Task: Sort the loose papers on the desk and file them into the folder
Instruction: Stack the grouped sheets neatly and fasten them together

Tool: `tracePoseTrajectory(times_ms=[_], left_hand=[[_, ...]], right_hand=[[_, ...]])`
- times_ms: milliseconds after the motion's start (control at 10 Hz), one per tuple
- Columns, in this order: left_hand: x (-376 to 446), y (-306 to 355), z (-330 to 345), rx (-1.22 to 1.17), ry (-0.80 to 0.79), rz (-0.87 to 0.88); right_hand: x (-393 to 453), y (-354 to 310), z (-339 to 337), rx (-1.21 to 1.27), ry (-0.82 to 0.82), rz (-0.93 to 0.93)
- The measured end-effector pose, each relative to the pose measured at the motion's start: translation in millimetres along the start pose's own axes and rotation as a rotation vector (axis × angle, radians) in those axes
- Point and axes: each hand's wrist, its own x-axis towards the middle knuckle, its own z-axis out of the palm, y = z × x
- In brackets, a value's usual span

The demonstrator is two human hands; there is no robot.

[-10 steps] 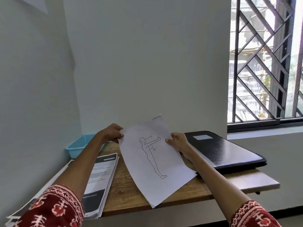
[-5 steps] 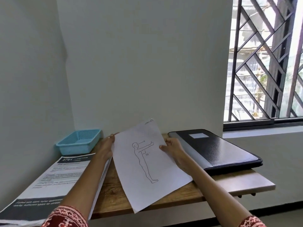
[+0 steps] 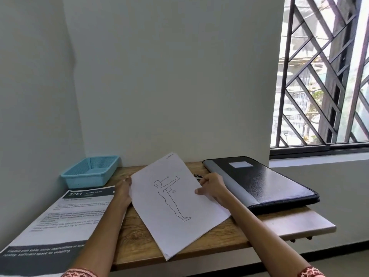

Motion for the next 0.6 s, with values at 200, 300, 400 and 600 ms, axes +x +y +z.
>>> tracePoseTrajectory(times_ms=[200,300,400,600], left_hand=[[0.8,2.2,-7.4,-0.037,0.004,0.006],[2.7,2.5,-10.8,-0.114,-0.007,0.01],[6.0,1.9,-12.9,-0.168,0.006,0.016],[-4.2,3.2,-7.5,-0.209,-0.025,0.072]], right_hand=[[-2.7,-27.9,-12.0,-0.31,0.006,-0.223],[-10.0,-44.3,-15.9,-0.476,0.034,-0.345],[-20.6,-67.2,-19.0,-0.475,-0.108,-0.382],[-59.7,-101.4,-19.5,-0.135,-0.851,-0.338]])
